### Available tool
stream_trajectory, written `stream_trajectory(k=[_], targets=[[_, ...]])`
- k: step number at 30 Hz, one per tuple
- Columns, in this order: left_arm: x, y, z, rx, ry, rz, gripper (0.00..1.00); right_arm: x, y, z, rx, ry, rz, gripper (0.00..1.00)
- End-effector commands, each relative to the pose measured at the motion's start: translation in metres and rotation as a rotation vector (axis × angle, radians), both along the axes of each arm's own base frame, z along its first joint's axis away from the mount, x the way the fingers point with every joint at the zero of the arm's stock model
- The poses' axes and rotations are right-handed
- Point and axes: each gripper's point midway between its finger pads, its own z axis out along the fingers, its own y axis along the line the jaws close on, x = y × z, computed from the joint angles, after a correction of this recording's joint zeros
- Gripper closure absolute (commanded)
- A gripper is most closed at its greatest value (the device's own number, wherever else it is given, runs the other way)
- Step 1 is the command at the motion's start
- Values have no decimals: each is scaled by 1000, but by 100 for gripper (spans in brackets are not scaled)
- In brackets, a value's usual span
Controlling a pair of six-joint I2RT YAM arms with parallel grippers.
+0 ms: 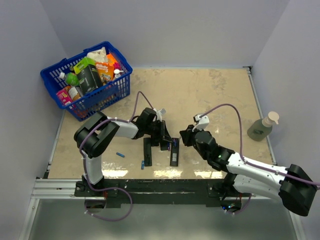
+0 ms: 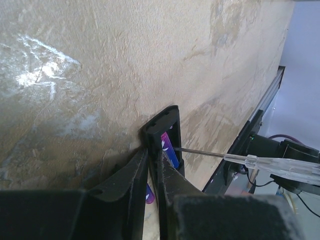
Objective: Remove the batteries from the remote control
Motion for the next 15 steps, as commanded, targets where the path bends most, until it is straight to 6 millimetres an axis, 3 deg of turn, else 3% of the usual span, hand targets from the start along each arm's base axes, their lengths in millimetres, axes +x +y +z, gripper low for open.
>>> stream_trajectory(k=[1, 5, 6, 7, 10, 15], targets=[[-2, -11, 13, -10, -52, -46, 83, -1, 21, 43, 254, -5, 43, 100], [-2, -10, 12, 0, -52, -47, 83, -4, -3, 26, 305, 8, -28, 100], [-2, -9, 10, 5, -48, -44, 83, -7, -9, 12, 301, 22, -42, 100], [-3, -9, 9, 6, -47, -44, 83, -9, -12, 19, 353, 5, -50, 100], [-3, -8, 7, 10, -43, -45, 83, -13, -20, 15, 385, -2, -68, 100], [-2, -9, 8, 14, -51, -46, 83, -11, -29, 15, 309, -10, -93, 100]])
